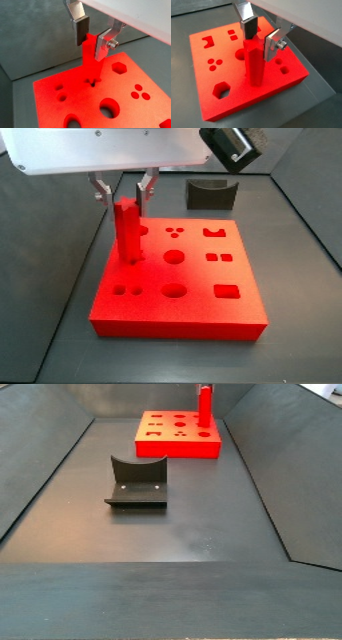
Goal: Pick up the star object. Move up. Move to above the board. Insert the star object.
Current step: Insert the star object.
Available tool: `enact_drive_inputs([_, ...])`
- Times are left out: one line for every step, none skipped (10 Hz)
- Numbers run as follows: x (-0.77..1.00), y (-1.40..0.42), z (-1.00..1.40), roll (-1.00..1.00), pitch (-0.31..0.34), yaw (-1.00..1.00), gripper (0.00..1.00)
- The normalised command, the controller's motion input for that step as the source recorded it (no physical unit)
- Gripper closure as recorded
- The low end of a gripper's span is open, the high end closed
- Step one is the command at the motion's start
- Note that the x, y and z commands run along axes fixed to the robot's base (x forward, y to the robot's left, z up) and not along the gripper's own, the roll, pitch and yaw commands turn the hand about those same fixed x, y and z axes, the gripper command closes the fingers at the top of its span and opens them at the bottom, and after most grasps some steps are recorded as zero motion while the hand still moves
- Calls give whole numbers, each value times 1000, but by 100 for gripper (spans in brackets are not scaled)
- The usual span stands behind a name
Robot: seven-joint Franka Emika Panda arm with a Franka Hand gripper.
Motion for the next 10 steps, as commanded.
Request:
enact_drive_inputs([366,-89,-494,33,-57,149,100])
enact_drive_inputs([400,-26,-500,76,-21,166,100])
enact_drive_inputs([414,0,-497,100,0,194,100])
enact_drive_inputs([283,0,-440,110,0,206,100])
enact_drive_inputs([154,0,-549,97,-33,220,100])
enact_drive_inputs([91,0,-689,91,-100,194,100])
enact_drive_inputs([20,0,-809,90,-181,174,100])
enact_drive_inputs([0,0,0,0,-20,0,100])
enact_drive_inputs([0,0,0,0,10,0,100])
enact_drive_inputs([0,0,0,0,0,0,100])
